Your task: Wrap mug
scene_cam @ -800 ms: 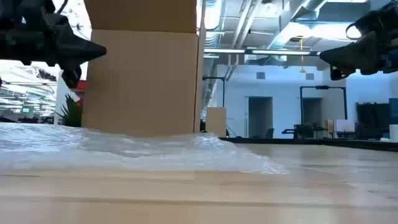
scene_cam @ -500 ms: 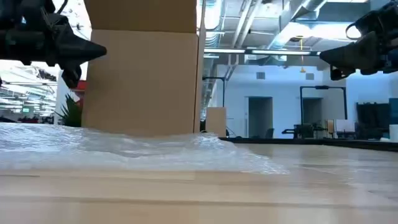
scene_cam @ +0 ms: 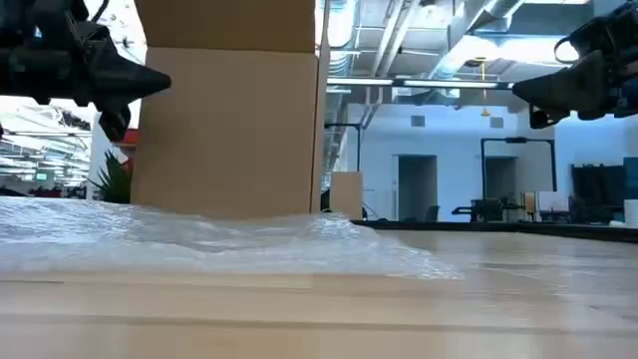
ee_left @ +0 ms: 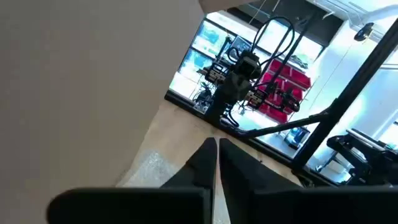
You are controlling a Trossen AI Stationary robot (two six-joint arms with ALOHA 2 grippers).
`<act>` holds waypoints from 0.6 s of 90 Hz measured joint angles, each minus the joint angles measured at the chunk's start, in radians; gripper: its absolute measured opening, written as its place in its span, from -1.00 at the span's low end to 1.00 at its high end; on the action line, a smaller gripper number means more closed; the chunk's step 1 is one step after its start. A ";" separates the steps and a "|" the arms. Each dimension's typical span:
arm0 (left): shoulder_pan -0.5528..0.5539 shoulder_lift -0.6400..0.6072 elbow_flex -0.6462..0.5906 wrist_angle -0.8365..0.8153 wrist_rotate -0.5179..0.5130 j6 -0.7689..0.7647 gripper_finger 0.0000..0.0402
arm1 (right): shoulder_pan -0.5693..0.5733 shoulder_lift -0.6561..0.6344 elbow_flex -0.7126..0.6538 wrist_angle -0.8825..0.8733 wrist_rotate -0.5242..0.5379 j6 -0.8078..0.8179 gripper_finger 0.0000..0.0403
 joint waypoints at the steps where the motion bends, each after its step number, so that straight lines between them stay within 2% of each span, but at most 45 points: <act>1: 0.000 0.000 0.000 0.000 0.000 0.000 -1.00 | 0.000 0.000 0.000 0.000 0.000 0.000 -1.00; 54: 0.000 0.000 0.000 0.005 0.000 0.000 -1.00 | 0.000 0.000 0.000 0.002 0.000 0.000 -1.00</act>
